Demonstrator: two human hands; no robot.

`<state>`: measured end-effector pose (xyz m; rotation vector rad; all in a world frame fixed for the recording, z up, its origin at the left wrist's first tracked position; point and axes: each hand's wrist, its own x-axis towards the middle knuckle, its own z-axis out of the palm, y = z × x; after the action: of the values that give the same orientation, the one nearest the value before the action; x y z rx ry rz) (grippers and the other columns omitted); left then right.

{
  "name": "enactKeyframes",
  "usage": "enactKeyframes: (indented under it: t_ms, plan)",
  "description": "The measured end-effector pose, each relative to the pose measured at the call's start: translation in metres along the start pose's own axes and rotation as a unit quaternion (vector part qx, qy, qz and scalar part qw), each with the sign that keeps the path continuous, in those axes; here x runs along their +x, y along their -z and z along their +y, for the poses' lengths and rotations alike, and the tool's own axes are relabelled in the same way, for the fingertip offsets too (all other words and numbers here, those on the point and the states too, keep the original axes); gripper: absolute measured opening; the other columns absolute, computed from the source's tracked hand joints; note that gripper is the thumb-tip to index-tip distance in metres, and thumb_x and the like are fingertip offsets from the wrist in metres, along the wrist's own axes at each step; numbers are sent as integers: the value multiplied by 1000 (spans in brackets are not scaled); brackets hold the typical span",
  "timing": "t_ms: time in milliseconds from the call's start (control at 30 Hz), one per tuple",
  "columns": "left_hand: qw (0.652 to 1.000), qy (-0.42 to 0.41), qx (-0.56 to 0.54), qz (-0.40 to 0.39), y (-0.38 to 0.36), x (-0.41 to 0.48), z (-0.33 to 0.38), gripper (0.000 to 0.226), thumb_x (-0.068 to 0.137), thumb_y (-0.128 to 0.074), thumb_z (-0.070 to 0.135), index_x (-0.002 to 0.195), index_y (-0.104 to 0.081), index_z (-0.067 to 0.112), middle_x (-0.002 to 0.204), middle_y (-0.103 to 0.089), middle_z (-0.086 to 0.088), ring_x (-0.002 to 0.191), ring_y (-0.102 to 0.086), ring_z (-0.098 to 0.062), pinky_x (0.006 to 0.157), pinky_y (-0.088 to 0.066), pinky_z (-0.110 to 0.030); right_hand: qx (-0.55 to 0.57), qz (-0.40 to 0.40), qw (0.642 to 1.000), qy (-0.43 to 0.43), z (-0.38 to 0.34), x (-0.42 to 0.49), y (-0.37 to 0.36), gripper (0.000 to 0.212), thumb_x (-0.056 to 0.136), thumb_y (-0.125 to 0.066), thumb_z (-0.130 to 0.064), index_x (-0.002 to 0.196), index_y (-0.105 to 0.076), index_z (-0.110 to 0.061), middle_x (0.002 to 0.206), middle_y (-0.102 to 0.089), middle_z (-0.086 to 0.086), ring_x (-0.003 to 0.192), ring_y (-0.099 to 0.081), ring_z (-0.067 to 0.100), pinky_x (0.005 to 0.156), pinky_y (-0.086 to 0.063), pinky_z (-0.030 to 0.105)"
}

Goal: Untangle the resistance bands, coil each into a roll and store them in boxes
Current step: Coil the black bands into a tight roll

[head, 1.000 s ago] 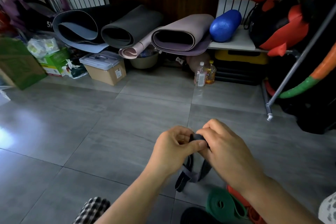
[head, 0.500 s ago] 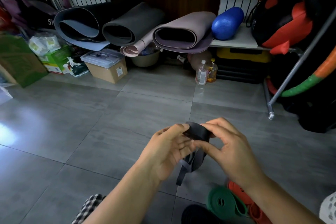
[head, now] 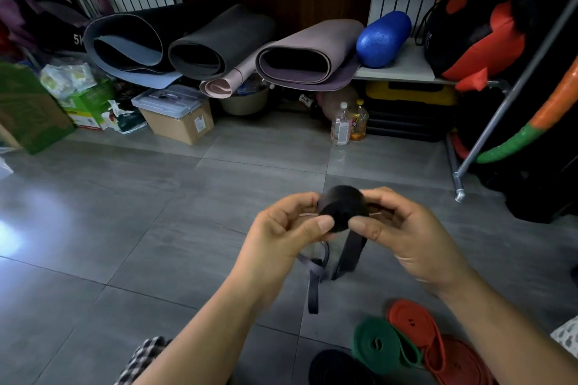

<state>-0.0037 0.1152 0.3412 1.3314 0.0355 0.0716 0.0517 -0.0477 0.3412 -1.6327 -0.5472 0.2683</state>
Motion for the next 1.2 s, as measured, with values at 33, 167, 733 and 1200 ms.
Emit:
enactKeyframes:
  t_ms: [33, 167, 733, 1200]
  plan:
    - [999, 9, -54, 1, -2, -1, -2, 18, 72, -71, 8, 89, -65, 12, 81, -72, -2, 75, -68, -14, 74, -57, -25, 5, 3, 1000, 9, 4, 0, -3, 30, 67, -72, -44, 92, -69, -28, 94, -66, 2, 89, -63, 13, 79, -51, 19]
    - [995, 49, -83, 10, -6, 0, -3, 21, 75, -63, 7, 96, -61, 10, 92, -68, -4, 79, -69, -17, 76, -57, -25, -26, 22, 999, -2, 6, -2, -10, 20, 69, -68, -35, 88, -67, -31, 88, -72, -5, 86, -65, 7, 78, -50, 18]
    - [999, 25, -43, 3, -5, 1, 3, 25, 75, -61, 6, 98, -62, 14, 97, -65, -8, 75, -69, -17, 68, -58, -26, -8, 6, 1000, 16, -7, -1, -3, 26, 68, -69, -16, 92, -66, -24, 86, -72, -2, 85, -65, 5, 72, -50, 14]
    - [1000, 15, -22, -12, -10, 1, -1, 24, 73, -63, 14, 96, -60, 18, 88, -67, 2, 73, -68, -18, 72, -57, -29, 70, 19, 997, -15, -7, -2, -1, 26, 64, -67, -19, 89, -67, -27, 83, -74, -10, 82, -67, 2, 70, -49, 11]
